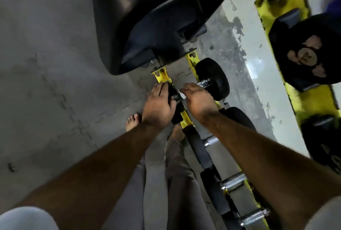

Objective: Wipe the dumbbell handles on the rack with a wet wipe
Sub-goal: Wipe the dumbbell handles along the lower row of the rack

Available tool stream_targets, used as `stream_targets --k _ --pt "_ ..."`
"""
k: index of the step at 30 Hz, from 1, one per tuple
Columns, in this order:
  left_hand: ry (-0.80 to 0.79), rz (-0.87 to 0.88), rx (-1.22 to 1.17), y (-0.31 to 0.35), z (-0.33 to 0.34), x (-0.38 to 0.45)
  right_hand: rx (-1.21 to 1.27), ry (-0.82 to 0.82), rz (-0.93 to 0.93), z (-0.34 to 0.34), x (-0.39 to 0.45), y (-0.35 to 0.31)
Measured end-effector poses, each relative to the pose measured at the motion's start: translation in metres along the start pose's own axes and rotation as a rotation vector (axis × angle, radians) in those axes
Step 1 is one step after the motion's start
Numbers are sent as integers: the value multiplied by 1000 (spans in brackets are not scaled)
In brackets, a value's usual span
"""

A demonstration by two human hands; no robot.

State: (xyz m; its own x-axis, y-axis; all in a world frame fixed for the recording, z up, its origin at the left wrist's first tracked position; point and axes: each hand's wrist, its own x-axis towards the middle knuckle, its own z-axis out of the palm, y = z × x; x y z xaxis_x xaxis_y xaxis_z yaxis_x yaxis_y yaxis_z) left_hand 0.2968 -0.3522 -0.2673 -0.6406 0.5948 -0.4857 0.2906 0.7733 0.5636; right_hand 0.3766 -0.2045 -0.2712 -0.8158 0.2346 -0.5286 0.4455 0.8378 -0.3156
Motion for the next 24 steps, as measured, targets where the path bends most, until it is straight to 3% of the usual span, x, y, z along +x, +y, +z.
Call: stream_targets --k 10,15,19,24 --pt "188 -106 -101 2 30 10 -328 120 -259 36 0 36" --pt "249 -86 -104 -2 38 10 -361 104 -83 38 5 34" --pt "273 -62 -103 -5 40 10 -409 82 -369 48 2 22" --pt "304 -62 -133 -6 43 11 -331 109 -106 38 7 33"
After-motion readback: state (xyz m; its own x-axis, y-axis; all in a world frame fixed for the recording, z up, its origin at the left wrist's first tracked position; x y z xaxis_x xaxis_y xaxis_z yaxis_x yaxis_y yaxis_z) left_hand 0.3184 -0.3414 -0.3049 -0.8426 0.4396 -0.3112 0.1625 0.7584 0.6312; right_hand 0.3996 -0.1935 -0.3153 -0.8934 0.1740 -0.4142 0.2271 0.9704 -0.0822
